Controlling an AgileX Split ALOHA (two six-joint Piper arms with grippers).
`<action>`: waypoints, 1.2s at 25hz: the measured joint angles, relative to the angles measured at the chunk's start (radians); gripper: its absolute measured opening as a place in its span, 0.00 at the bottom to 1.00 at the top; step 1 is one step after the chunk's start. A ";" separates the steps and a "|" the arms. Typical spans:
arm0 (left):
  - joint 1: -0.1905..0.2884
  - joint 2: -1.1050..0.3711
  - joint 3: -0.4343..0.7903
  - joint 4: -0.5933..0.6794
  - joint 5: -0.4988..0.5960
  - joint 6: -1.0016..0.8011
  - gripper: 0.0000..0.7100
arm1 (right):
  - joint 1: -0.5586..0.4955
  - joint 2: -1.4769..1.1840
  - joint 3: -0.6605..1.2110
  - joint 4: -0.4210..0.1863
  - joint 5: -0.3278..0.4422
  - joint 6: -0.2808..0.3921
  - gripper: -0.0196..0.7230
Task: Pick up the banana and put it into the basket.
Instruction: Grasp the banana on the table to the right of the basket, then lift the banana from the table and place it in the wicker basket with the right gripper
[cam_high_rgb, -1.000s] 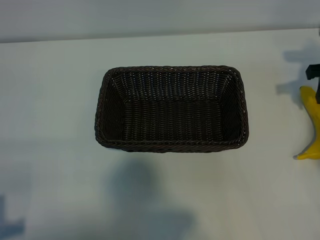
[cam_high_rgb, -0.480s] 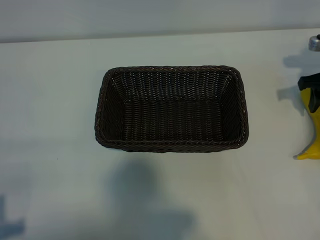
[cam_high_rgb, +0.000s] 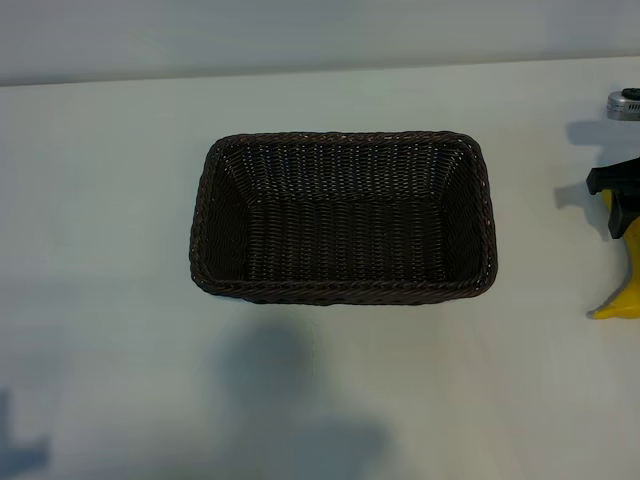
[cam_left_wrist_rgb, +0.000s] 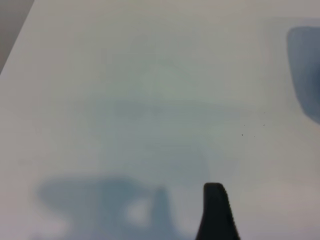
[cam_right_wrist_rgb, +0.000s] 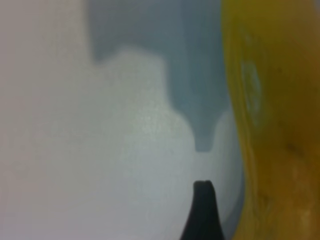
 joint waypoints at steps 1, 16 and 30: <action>0.000 0.000 0.000 0.000 0.000 0.000 0.74 | 0.000 0.000 0.000 0.000 -0.010 0.000 0.80; 0.000 0.000 0.000 0.000 0.000 -0.001 0.74 | 0.000 0.038 0.000 -0.002 -0.022 0.000 0.60; 0.000 0.000 0.000 0.000 0.000 -0.003 0.74 | 0.012 -0.087 -0.206 0.004 0.269 -0.002 0.60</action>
